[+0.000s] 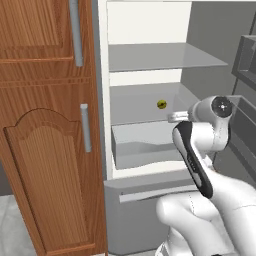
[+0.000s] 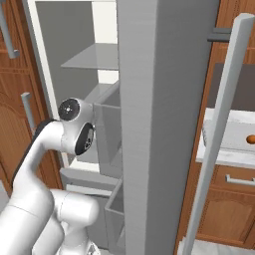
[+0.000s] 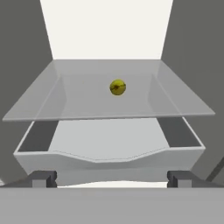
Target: Pick the tangerine and pear from the fridge and place them inside the tupperware on the counter.
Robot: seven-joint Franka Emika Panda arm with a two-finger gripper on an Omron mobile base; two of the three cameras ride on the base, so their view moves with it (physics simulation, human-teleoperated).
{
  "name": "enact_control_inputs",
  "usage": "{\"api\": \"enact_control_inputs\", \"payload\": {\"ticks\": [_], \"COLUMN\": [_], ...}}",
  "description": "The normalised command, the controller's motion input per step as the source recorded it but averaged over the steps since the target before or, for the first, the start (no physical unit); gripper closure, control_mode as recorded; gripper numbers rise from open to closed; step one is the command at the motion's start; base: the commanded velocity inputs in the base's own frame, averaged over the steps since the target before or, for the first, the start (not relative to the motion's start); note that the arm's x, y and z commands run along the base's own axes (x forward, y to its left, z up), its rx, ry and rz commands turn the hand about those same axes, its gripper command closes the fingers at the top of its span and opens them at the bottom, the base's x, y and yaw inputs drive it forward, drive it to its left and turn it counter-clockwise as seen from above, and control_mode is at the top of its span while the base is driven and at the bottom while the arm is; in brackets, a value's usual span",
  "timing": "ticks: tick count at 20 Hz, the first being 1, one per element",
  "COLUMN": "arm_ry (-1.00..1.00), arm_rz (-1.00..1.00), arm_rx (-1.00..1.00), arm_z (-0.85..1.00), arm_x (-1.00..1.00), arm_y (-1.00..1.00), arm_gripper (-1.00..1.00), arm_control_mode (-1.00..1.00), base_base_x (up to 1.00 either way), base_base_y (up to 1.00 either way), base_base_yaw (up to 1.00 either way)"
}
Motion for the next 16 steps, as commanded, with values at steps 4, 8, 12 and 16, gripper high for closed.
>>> {"api": "enact_control_inputs", "payload": {"ticks": [4, 8, 12, 16], "arm_ry": [0.07, 0.08, 0.11, 0.05], "arm_rz": [0.00, 0.00, 0.00, 0.00], "arm_rx": [0.00, 0.00, 0.00, 0.00], "arm_z": [-0.07, -0.07, -0.14, -0.23], "arm_x": [0.54, 0.48, 0.42, 0.38], "arm_y": [-0.08, -0.08, -0.08, 0.00], "arm_gripper": [-1.00, -1.00, -1.00, -1.00], "arm_control_mode": [-1.00, -1.00, -1.00, -1.00], "base_base_x": [0.00, 0.00, 0.00, 0.00], "base_base_y": [0.00, 0.00, 0.00, 0.00], "base_base_yaw": [0.00, 0.00, 0.00, 0.00]}}
